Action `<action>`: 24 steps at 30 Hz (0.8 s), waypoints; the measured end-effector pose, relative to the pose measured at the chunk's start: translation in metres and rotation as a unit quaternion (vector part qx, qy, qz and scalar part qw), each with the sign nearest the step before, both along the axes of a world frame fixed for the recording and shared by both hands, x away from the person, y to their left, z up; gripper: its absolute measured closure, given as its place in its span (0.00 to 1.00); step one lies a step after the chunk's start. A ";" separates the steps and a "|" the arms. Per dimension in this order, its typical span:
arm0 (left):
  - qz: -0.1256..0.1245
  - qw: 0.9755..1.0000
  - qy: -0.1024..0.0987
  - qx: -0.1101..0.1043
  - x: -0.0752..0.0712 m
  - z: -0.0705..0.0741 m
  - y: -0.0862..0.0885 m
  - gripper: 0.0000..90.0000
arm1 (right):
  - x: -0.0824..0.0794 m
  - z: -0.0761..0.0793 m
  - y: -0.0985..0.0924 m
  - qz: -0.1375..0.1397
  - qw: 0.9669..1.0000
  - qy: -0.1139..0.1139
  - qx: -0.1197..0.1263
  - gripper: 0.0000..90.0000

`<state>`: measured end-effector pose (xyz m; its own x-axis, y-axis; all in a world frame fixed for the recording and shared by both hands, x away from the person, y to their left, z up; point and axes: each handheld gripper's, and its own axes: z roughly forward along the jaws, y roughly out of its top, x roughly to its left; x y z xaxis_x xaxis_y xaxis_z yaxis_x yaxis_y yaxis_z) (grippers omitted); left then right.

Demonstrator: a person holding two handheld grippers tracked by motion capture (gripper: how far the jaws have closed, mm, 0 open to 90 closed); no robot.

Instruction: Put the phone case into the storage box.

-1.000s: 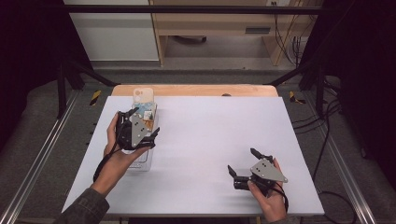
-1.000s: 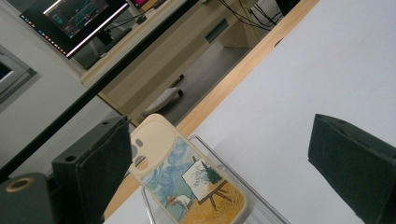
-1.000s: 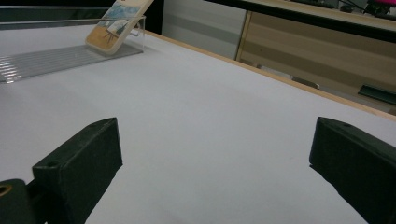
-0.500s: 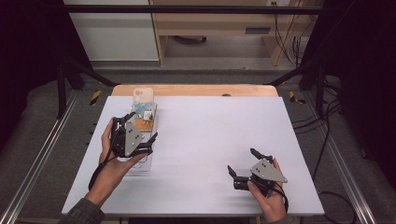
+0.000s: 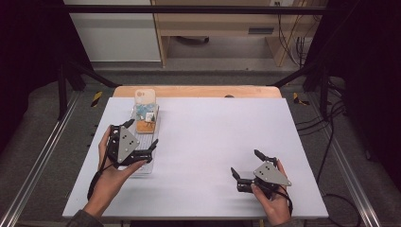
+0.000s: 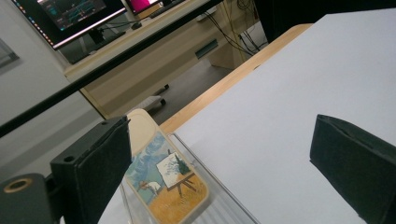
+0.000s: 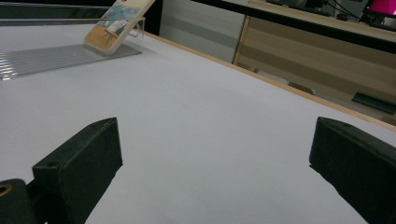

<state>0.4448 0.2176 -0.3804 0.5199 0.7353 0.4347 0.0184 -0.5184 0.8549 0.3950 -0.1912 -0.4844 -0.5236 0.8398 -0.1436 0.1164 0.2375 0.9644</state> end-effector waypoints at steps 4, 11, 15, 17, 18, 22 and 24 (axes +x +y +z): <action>0.004 1.000 0.005 -0.030 -0.004 -0.001 0.009 0.06 | 0.000 0.000 0.000 0.000 1.000 0.000 0.000 0.03; 0.004 0.997 0.009 -0.070 -0.011 -0.004 0.023 0.05 | 0.000 0.000 0.000 0.001 1.000 0.001 -0.001 0.03; 0.004 0.996 0.007 -0.086 -0.015 -0.004 0.028 0.04 | 0.000 0.000 0.000 0.001 1.000 0.001 -0.002 0.03; 0.007 0.996 0.005 -0.092 -0.017 -0.003 0.032 0.04 | 0.000 0.000 0.000 0.000 1.000 0.002 -0.001 0.03; 0.007 0.995 -0.001 -0.095 -0.017 -0.003 0.034 0.04 | 0.000 0.000 0.000 0.000 1.000 0.002 -0.001 0.03; 0.012 0.992 0.009 -0.122 -0.020 -0.005 0.044 0.04 | 0.000 0.000 0.000 0.000 1.000 0.002 -0.002 0.03; 0.013 0.991 0.010 -0.135 -0.022 -0.006 0.049 0.04 | 0.000 0.000 0.000 0.000 1.000 0.002 -0.002 0.03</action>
<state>0.4226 0.2662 -0.3867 0.5051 0.8372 0.2097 0.0469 -0.2693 0.9619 0.3949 -0.1911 -0.4845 -0.5246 0.8391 -0.1439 0.1207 0.2406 0.9631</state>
